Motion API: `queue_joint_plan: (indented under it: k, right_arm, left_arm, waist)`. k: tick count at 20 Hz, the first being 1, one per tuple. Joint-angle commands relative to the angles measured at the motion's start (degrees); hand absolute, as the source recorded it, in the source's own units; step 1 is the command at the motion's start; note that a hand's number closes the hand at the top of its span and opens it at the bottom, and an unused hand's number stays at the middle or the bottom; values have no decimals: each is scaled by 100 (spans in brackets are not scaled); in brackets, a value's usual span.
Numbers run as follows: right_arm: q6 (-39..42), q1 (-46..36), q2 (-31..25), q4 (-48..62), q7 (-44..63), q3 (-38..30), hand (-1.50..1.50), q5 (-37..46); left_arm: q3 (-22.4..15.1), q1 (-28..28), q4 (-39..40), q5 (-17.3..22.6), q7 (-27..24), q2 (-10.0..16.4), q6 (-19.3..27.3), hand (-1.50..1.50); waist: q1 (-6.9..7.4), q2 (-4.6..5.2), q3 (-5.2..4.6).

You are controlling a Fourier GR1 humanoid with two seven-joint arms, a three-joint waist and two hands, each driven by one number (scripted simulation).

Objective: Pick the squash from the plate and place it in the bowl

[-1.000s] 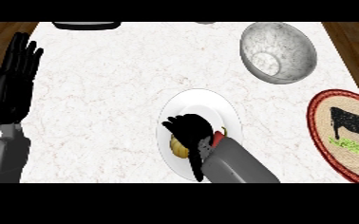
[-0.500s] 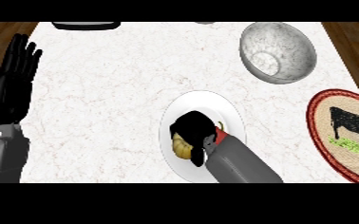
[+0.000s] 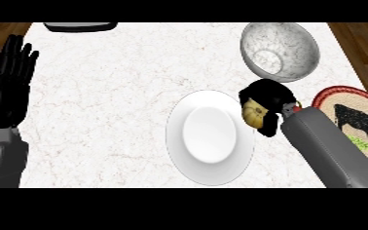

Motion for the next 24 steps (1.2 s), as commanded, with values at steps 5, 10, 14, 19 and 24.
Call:
queue_joint_plan:
  k: [5, 10, 14, 19, 24]
  right_arm:
    - [-462, -275, -2370, 917, -1783, -1311, 150, -343]
    - [-999, -414, -3133, 1599, -2722, -1965, 150, -568]
    - [-1260, -479, -3572, 2161, -3627, -2464, 150, -886]
    - [-901, -825, -3870, 2662, -4877, -2957, 150, -1449]
    - [-400, -1064, -4208, 3163, -5949, -3290, 150, -1840]
  left_arm:
    - [49, 53, -115, 52, -94, -19, -9, 0]
    - [20, -17, -217, 100, -103, -29, -58, 0]
    - [-37, -31, -181, 78, -70, 4, -125, 0]
    - [-173, -132, -167, 77, -40, -118, -130, 0]
    - [-219, -191, -166, 56, -19, -117, -147, 0]
  waist:
    - [78, 182, 64]
    - [273, 222, 88]
    - [331, 221, 86]
    - [477, 199, 70]
    - [544, 147, 44]
